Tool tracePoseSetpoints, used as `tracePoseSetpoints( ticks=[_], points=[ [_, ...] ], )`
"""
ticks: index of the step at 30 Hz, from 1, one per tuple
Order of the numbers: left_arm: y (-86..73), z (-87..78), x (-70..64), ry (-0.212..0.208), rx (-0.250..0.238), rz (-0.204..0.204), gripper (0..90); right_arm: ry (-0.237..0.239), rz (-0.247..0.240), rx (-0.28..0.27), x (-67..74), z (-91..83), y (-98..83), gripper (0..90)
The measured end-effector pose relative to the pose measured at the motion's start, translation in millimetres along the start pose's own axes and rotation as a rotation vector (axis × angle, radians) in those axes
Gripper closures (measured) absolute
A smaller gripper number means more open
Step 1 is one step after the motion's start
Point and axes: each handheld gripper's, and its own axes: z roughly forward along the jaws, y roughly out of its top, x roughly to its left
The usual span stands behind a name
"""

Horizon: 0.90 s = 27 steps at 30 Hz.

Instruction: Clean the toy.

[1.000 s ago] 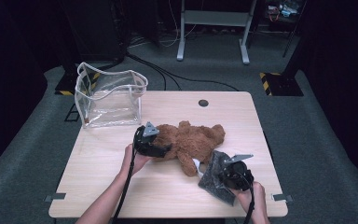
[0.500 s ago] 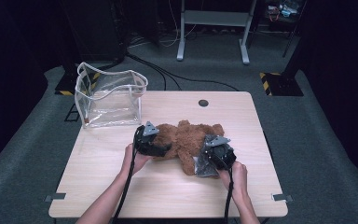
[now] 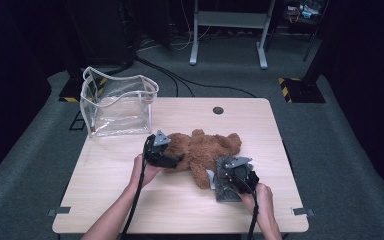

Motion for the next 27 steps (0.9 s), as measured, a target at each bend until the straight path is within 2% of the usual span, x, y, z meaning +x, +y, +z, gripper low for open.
tracePoseSetpoints(
  ticks=[3,5,6,7,8,9,12,13,14,15,16,18,20,22,23,24,25,27],
  points=[
    [-0.2,0.6,-0.6,0.004,-0.008,-0.004,14.5,-0.005,-0.002,0.024,0.1,-3.9,-6.8,80.1],
    [0.0,0.6,-0.5,0.005,-0.007,0.001,14.5,-0.011,0.0,0.01,-1.0,-5.0,-9.4,77.4],
    [0.1,0.7,-0.5,0.006,-0.007,0.001,14.5,-0.016,0.001,-0.005,-0.8,-6.6,-9.8,71.0],
    [0.1,0.8,-0.5,0.006,-0.008,0.0,14.5,-0.03,0.008,-0.025,1.5,-7.7,-9.8,58.1],
    [0.1,0.7,-0.3,0.007,-0.006,-0.002,14.5,-0.039,0.004,-0.037,2.4,-8.1,-9.1,50.8],
    [0.0,0.8,-0.3,0.006,-0.008,-0.002,14.5,-0.066,0.007,-0.045,5.6,-7.4,-7.4,45.1],
    [0.1,0.8,-0.5,0.007,-0.007,0.0,14.5,-0.104,-0.028,-0.033,14.3,3.1,-1.2,30.7],
    [0.1,0.8,-0.5,0.007,-0.007,0.0,14.5,-0.117,-0.067,-0.02,16.2,8.5,0.9,29.7],
    [0.0,0.7,-0.4,0.007,-0.006,-0.002,14.5,-0.133,-0.066,-0.004,19.3,12.3,2.5,31.4],
    [0.1,0.1,-0.2,0.004,-0.001,-0.002,14.5,-0.177,-0.124,0.006,20.0,19.0,3.9,36.0],
    [0.1,-0.4,-0.2,0.001,0.0,-0.002,14.5,-0.201,-0.13,0.017,21.0,22.1,4.4,41.6],
    [-0.3,-0.4,0.0,0.003,-0.003,-0.001,14.5,-0.211,-0.129,-0.003,19.3,22.7,2.9,54.3],
    [-0.5,-0.2,0.4,0.004,-0.006,-0.005,14.5,-0.183,-0.116,-0.003,17.5,15.8,-0.1,65.5],
    [-0.3,0.0,0.1,0.003,-0.006,-0.002,14.5,-0.18,-0.106,-0.028,17.8,9.8,-5.3,70.5],
    [-0.1,-0.1,-0.2,-0.001,-0.002,-0.003,14.5,-0.166,-0.088,-0.02,19.2,7.1,-6.5,71.9],
    [-0.3,0.3,-0.6,0.005,-0.008,-0.004,14.5,-0.163,-0.111,-0.02,18.2,3.8,-9.3,73.6],
    [-0.3,-0.2,-0.3,0.001,-0.005,-0.005,14.5,-0.141,-0.113,0.005,17.7,0.4,-10.4,74.3],
    [-0.5,-0.6,0.5,0.001,-0.005,-0.003,14.5,-0.119,-0.097,0.013,18.0,-4.8,-15.0,75.3]
  ],
)
